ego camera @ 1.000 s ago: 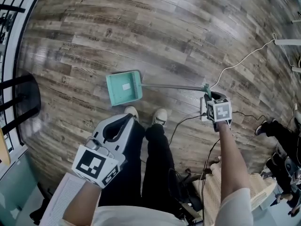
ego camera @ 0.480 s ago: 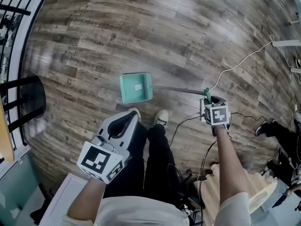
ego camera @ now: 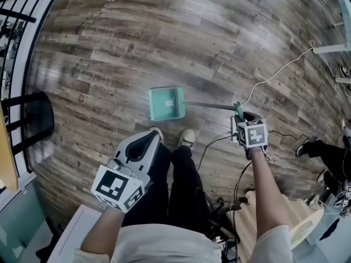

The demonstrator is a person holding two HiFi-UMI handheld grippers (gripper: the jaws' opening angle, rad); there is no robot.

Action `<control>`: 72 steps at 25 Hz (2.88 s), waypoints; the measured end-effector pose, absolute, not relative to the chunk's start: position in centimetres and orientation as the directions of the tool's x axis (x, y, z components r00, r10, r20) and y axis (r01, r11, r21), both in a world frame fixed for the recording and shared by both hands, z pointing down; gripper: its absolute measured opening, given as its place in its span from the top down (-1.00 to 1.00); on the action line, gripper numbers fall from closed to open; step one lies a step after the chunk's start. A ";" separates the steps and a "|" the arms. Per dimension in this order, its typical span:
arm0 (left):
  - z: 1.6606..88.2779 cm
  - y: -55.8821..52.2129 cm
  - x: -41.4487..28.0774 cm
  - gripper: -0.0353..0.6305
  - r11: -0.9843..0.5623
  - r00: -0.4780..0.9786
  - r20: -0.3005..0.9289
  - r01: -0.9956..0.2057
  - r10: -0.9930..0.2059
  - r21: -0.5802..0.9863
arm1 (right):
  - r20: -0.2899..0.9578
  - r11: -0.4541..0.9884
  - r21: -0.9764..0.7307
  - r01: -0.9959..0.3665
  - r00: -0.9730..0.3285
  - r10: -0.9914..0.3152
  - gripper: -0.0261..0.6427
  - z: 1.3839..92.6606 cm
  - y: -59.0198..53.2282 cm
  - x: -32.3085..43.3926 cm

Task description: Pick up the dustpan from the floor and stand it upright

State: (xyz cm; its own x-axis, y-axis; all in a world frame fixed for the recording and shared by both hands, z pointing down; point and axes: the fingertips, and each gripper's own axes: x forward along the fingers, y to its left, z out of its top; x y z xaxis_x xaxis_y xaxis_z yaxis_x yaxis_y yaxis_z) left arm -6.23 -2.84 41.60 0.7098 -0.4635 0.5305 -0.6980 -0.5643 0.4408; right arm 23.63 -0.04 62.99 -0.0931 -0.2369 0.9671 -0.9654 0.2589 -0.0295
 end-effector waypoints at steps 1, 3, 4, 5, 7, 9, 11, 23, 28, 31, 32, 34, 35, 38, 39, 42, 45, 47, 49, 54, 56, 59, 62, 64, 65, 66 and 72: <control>41.5 -2.8 -6.3 0.82 -0.565 0.710 0.530 -0.698 -0.463 0.441 | 0.965 0.258 -0.036 -0.965 -0.101 -0.240 0.51 62.7 0.1 23.2; 41.4 -2.6 -6.5 0.82 -0.564 0.709 0.530 -0.698 -0.464 0.440 | 0.962 0.263 -0.050 -0.964 -0.117 -0.246 0.51 62.3 0.3 22.2; 41.4 -2.6 -6.6 0.82 -0.564 0.709 0.530 -0.699 -0.465 0.440 | 0.960 0.264 -0.057 -0.963 -0.125 -0.250 0.51 62.1 0.4 21.7; 41.3 -2.5 -6.6 0.82 -0.563 0.709 0.529 -0.699 -0.466 0.440 | 0.958 0.264 -0.065 -0.962 -0.134 -0.254 0.51 61.9 0.6 21.2; 41.3 -2.3 -6.7 0.82 -0.563 0.709 0.529 -0.699 -0.466 0.441 | 0.953 0.262 -0.080 -0.962 -0.152 -0.264 0.50 61.5 0.8 20.2; 41.2 -2.2 -6.8 0.82 -0.563 0.709 0.529 -0.699 -0.466 0.441 | 0.947 0.265 -0.096 -0.960 -0.170 -0.273 0.50 61.1 1.0 19.1; 41.1 -2.1 -6.9 0.82 -0.562 0.709 0.528 -0.699 -0.467 0.441 | 0.939 0.267 -0.122 -0.956 -0.198 -0.281 0.50 60.7 1.0 17.9; 40.9 -1.5 -8.0 0.82 -0.545 0.695 0.527 -0.715 -0.489 0.438 | 0.874 0.299 -0.305 -0.904 -0.390 -0.291 0.50 58.3 0.8 9.2; 40.9 -1.1 -8.1 0.82 -0.540 0.695 0.523 -0.716 -0.494 0.442 | 0.867 0.309 -0.321 -0.895 -0.409 -0.285 0.50 58.2 0.9 7.9; 40.9 -0.8 -8.2 0.82 -0.537 0.694 0.521 -0.718 -0.497 0.443 | 0.862 0.314 -0.324 -0.892 -0.415 -0.289 0.50 58.1 0.9 7.1; 40.8 -0.7 -8.2 0.82 -0.537 0.693 0.523 -0.719 -0.496 0.442 | 0.860 0.318 -0.328 -0.890 -0.420 -0.289 0.50 58.1 0.9 6.7; 40.8 -0.5 -8.2 0.82 -0.536 0.691 0.527 -0.720 -0.494 0.441 | 0.854 0.334 -0.336 -0.881 -0.434 -0.286 0.50 58.0 1.0 5.7; 40.8 -0.5 -8.2 0.82 -0.537 0.692 0.526 -0.719 -0.494 0.442 | 0.852 0.341 -0.338 -0.877 -0.439 -0.285 0.50 58.0 1.0 5.2; 40.8 -0.6 -8.3 0.82 -0.539 0.695 0.522 -0.716 -0.495 0.443 | 0.849 0.340 -0.340 -0.877 -0.442 -0.289 0.50 57.9 0.7 4.5; 40.8 -0.6 -8.3 0.82 -0.539 0.695 0.521 -0.716 -0.495 0.444 | 0.850 0.338 -0.339 -0.878 -0.440 -0.290 0.50 57.9 0.6 4.4; 40.7 -0.4 -8.2 0.82 -0.538 0.697 0.521 -0.715 -0.493 0.446 | 0.852 0.344 -0.332 -0.878 -0.436 -0.291 0.50 57.9 0.7 4.3; 40.7 -0.2 -8.0 0.82 -0.543 0.702 0.517 -0.710 -0.491 0.449 | 0.849 0.339 -0.332 -0.880 -0.435 -0.300 0.50 58.0 0.8 4.5; 40.5 -0.1 -7.9 0.82 -0.545 0.703 0.516 -0.708 -0.490 0.448 | 0.846 0.330 -0.329 -0.884 -0.432 -0.313 0.49 57.9 0.9 4.6; 40.2 -0.1 -7.9 0.82 -0.547 0.702 0.517 -0.709 -0.490 0.446 | 0.844 0.327 -0.320 -0.889 -0.425 -0.328 0.49 57.7 0.8 4.8; 39.4 -0.3 -8.2 0.82 -0.550 0.698 0.517 -0.713 -0.496 0.434 | 0.831 0.316 -0.341 -0.886 -0.441 -0.340 0.45 56.9 0.6 4.7; 39.0 -0.2 -8.3 0.82 -0.553 0.695 0.518 -0.715 -0.499 0.428 | 0.827 0.316 -0.338 -0.886 -0.440 -0.349 0.41 56.4 0.6 4.6; 37.9 -0.1 -8.1 0.82 -0.563 0.699 0.508 -0.711 -0.504 0.420 | 0.819 0.313 -0.335 -0.889 -0.439 -0.370 0.41 55.1 0.5 4.8; 36.6 0.5 -8.0 0.82 -0.576 0.705 0.499 -0.705 -0.503 0.414 | 0.808 0.301 -0.341 -0.891 -0.441 -0.391 0.41 53.4 0.5 4.9; 35.7 1.0 -8.2 0.82 -0.584 0.707 0.499 -0.702 -0.501 0.408 | 0.797 0.294 -0.345 -0.891 -0.443 -0.410 0.41 51.9 0.5 4.9; 35.2 1.3 -8.4 0.82 -0.588 0.707 0.500 -0.701 -0.500 0.403 | 0.789 0.291 -0.350 -0.890 -0.448 -0.421 0.41 51.0 0.5 4.9; 34.6 1.6 -8.5 0.82 -0.591 0.707 0.502 -0.701 -0.499 0.399 | 0.780 0.289 -0.358 -0.888 -0.454 -0.431 0.41 50.0 0.5 4.9; 31.0 3.9 -9.1 0.82 -0.618 0.711 0.501 -0.692 -0.493 0.372 | 0.718 0.293 -0.392 -0.872 -0.489 -0.496 0.42 43.2 2.7 4.7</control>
State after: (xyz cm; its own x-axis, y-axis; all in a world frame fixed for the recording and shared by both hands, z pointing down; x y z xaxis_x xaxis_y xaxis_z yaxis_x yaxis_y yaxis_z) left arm -9.09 3.86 31.05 0.7108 -0.4935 0.5013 -0.6920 -0.6185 0.3723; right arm 4.70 2.73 43.18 -0.4890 -0.4956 0.7178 -0.8721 0.2933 -0.3916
